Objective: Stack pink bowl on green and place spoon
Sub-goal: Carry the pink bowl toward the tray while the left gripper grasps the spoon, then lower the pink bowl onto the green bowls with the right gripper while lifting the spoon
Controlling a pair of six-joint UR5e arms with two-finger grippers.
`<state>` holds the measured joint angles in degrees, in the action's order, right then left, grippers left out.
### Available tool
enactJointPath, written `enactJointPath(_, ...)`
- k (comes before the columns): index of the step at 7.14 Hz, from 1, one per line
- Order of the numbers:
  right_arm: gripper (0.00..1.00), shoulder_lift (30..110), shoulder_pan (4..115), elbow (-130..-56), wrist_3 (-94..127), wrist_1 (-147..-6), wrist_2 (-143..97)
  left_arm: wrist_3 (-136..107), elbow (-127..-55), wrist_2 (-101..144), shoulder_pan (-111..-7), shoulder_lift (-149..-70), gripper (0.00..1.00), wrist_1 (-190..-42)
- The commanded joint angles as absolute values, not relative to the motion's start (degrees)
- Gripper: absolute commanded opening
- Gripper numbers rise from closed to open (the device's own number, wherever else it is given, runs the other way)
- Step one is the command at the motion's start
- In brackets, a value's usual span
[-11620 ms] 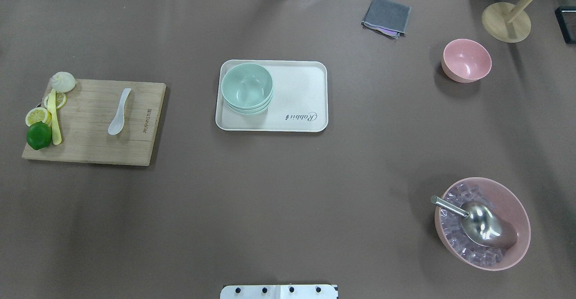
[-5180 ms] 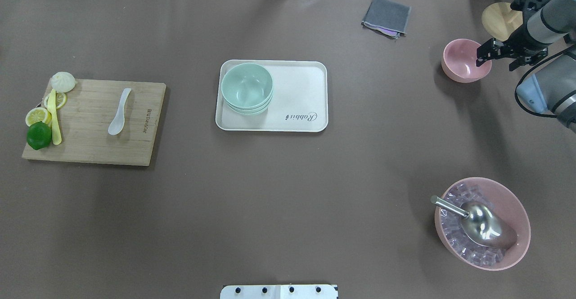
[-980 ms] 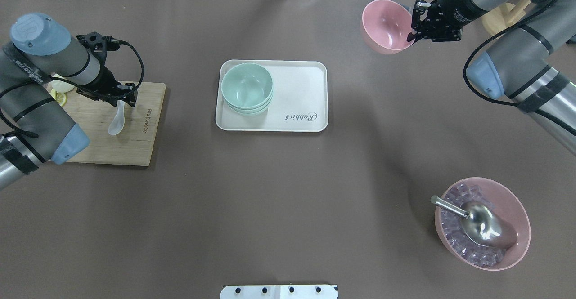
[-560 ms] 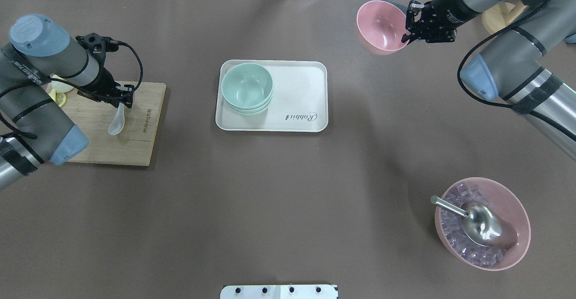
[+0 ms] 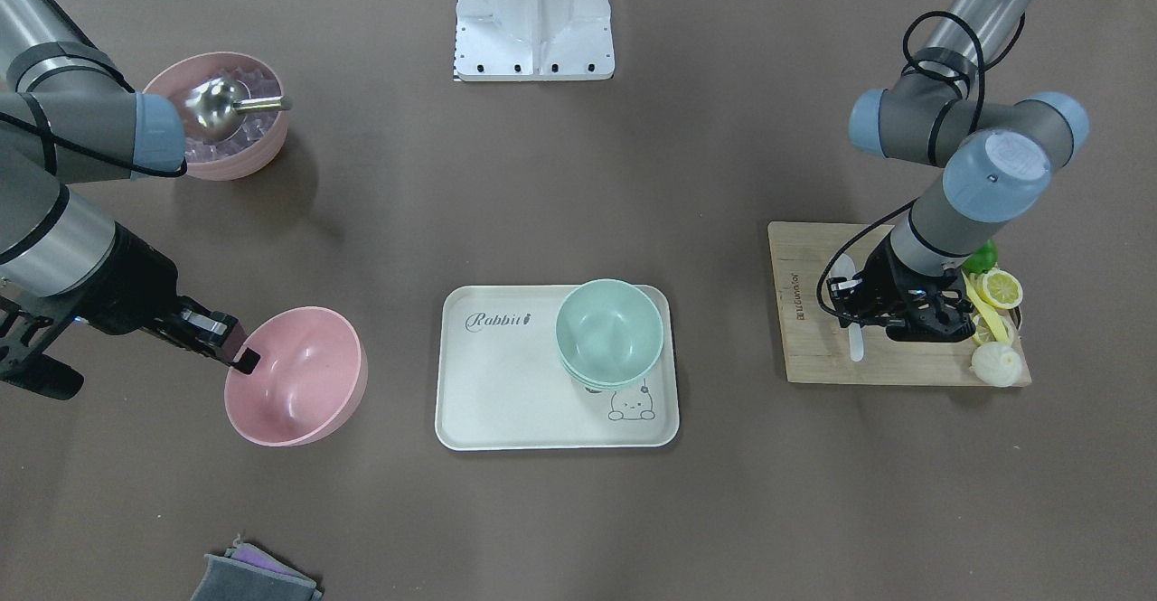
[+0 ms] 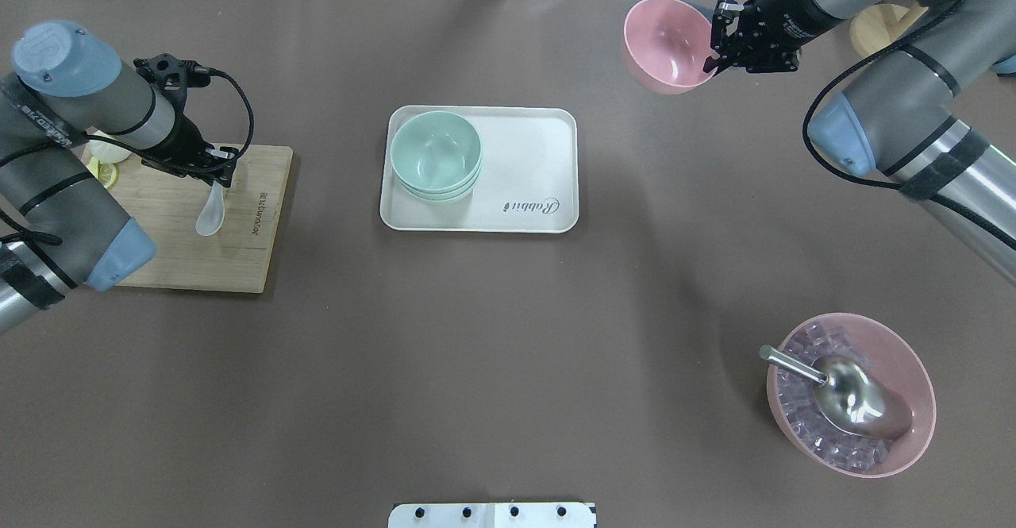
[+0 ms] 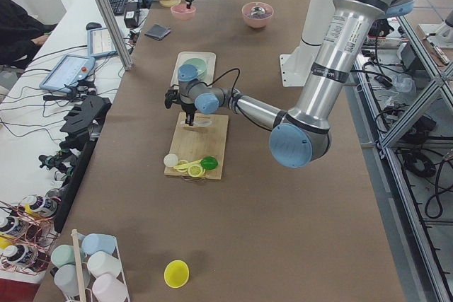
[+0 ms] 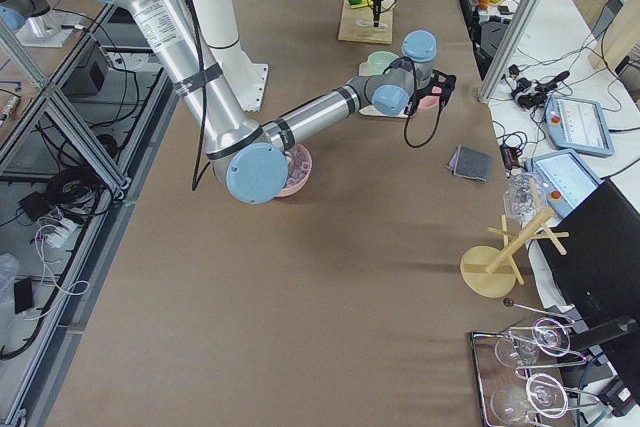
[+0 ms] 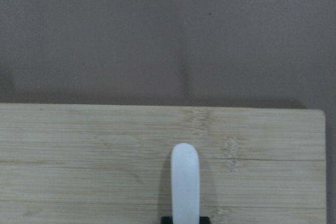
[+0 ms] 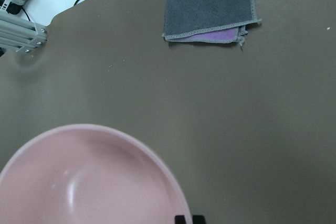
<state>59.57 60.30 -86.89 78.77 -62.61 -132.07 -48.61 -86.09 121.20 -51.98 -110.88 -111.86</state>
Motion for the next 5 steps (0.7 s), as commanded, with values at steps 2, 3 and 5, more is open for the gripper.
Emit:
enactJointPath(2,0.00,54.60,54.26,-86.57,81.64,-62.67,-125.02,-48.60,-88.50,130.46,-58.06,-111.09,0.00,-111.71)
enactJointPath(3,0.00,53.10,52.05,-86.40,82.52,-62.67,-123.85,-48.60,-88.42,131.74,-59.23,-111.09,0.00,-111.71)
enactJointPath(5,0.00,48.80,47.75,-84.65,83.49,-62.67,-118.77,-48.60,-87.89,131.31,-59.15,-111.53,0.00,-111.71)
